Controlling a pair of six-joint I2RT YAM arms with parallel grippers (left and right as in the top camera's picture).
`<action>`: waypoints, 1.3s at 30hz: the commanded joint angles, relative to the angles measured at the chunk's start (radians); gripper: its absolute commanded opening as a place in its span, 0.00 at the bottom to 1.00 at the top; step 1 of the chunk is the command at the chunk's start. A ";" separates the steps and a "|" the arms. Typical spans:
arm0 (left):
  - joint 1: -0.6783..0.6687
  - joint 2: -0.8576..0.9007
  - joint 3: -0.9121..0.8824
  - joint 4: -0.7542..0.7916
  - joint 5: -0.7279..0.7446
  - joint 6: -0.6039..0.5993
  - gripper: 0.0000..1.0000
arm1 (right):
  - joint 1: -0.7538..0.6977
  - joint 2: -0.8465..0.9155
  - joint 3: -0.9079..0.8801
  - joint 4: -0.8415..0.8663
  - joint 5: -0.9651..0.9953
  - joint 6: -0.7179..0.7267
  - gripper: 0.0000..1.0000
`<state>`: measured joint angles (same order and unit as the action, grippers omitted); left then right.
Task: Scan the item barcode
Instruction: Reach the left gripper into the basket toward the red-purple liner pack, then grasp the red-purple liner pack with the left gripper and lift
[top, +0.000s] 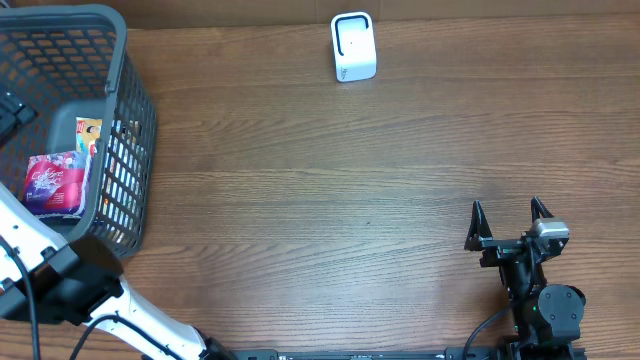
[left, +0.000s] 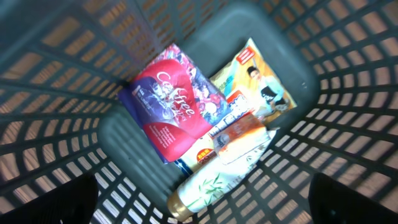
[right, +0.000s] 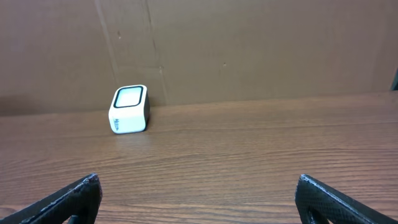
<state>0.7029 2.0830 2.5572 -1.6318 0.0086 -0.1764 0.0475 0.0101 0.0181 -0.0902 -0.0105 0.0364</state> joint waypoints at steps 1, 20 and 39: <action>0.005 0.047 0.015 -0.026 -0.008 0.029 1.00 | -0.001 -0.007 -0.010 0.006 0.010 -0.003 1.00; -0.023 0.219 -0.173 -0.018 0.010 0.155 0.97 | -0.001 -0.007 -0.010 0.006 0.010 -0.003 1.00; -0.023 0.219 -0.423 0.232 -0.014 0.263 0.81 | -0.001 -0.007 -0.010 0.006 0.010 -0.003 1.00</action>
<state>0.6849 2.2951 2.2044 -1.4277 0.0128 0.0582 0.0471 0.0101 0.0181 -0.0898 -0.0105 0.0364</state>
